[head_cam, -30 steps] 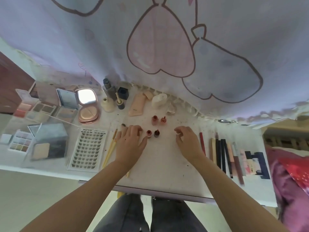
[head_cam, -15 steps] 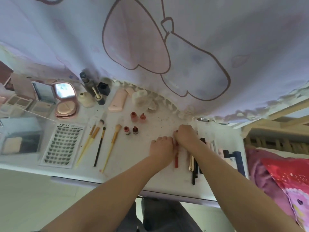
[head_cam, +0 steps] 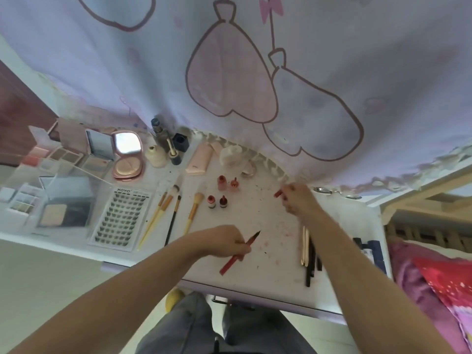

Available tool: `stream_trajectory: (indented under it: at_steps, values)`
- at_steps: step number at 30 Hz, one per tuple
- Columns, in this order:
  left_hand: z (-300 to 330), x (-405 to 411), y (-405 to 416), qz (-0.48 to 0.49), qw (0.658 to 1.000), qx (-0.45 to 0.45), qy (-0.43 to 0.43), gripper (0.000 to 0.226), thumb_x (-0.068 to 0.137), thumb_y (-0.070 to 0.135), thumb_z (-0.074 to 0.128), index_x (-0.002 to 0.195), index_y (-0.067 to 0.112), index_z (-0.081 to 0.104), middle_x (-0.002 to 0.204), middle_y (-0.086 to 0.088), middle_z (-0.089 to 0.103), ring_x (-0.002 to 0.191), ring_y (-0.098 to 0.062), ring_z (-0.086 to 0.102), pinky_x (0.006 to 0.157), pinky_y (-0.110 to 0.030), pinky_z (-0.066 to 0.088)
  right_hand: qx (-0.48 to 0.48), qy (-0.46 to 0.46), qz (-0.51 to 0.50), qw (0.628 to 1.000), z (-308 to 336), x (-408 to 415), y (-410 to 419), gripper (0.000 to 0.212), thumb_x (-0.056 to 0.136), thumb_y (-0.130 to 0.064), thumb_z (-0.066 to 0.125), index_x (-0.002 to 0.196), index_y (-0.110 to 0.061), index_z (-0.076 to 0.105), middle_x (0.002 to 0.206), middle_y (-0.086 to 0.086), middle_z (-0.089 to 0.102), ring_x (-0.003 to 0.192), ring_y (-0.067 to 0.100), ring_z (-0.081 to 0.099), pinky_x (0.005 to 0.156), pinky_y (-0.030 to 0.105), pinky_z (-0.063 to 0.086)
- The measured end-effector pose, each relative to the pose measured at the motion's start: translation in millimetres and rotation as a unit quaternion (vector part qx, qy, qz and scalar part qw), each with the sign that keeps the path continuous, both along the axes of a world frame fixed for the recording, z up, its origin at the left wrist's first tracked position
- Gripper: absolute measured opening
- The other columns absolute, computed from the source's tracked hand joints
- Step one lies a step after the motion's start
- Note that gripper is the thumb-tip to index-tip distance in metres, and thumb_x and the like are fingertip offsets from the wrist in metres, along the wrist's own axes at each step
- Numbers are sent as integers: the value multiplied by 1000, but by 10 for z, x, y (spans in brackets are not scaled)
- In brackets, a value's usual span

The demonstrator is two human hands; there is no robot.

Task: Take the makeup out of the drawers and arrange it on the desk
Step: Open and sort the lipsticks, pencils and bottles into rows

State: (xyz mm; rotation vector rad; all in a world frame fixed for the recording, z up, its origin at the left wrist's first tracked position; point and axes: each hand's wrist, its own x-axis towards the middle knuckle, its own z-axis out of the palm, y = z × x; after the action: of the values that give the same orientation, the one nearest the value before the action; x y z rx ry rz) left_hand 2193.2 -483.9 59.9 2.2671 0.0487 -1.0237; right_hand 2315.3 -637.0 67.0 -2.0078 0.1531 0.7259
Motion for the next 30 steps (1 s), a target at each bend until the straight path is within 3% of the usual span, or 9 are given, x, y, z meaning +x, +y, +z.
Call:
stream_trajectory:
  at_steps: [3,7,12,15,17,19,22,27,30]
  values:
    - [-83,-326,305,60,998,-5,0,37,99,37,41,87,14,67,73,9,54,65,-5,47,64,-21,35,59,0,-35,998,247,121,-71,27,97,-10,46,72,-5,55,62,6,49,44,9,42,35,13,29]
    - [-182,-437,486,94,995,45,6,33,101,35,35,91,14,58,84,3,56,68,-8,49,64,-22,37,44,82,40,995,191,-270,162,4,93,-7,54,90,-4,53,79,10,66,63,15,64,49,20,48]
    - [-240,-445,571,75,990,118,-15,33,102,29,32,108,6,55,91,-3,52,78,-16,50,69,-25,39,20,120,38,992,-226,-913,469,17,94,-2,50,110,-2,57,89,10,66,75,16,65,62,27,56]
    - [-315,-431,602,98,983,140,-63,30,99,31,40,102,7,58,88,-4,54,78,-18,53,68,-27,44,-86,36,53,994,-421,-1148,651,20,94,-13,50,111,-9,61,96,6,68,84,20,64,70,29,54]
    - [-342,-422,607,84,974,185,-103,32,98,36,41,96,9,59,84,-4,56,76,-19,56,68,-28,46,-166,-34,78,982,-474,-1245,766,20,95,-23,51,110,-13,59,102,2,64,84,15,57,68,23,46]
    - [-354,-412,621,31,958,246,-144,36,99,39,37,93,11,60,85,-4,61,78,-19,58,65,-29,45,-210,-80,81,971,-493,-1325,888,22,96,-30,49,109,-13,56,103,2,57,83,13,51,71,22,39]
    - [-396,-398,671,-46,936,298,-180,37,100,35,33,92,14,61,88,-3,64,82,-20,57,64,-30,39,-283,-124,96,946,-537,-1409,1047,27,97,-35,42,106,-12,52,104,4,55,86,17,54,72,27,42]
    - [-506,-386,752,-81,923,311,-214,29,100,29,37,90,17,61,88,-3,64,89,-23,57,64,-32,37,-330,-166,134,920,-593,-1414,1165,30,98,-38,36,103,-12,50,101,5,57,89,23,58,71,33,46]
    - [-477,-392,773,-72,925,298,-224,36,101,34,31,95,17,62,92,-4,64,92,-23,56,66,-32,38,-310,-154,151,926,-582,-1386,1153,31,98,-39,37,101,-11,49,99,6,59,86,23,58,68,31,43]
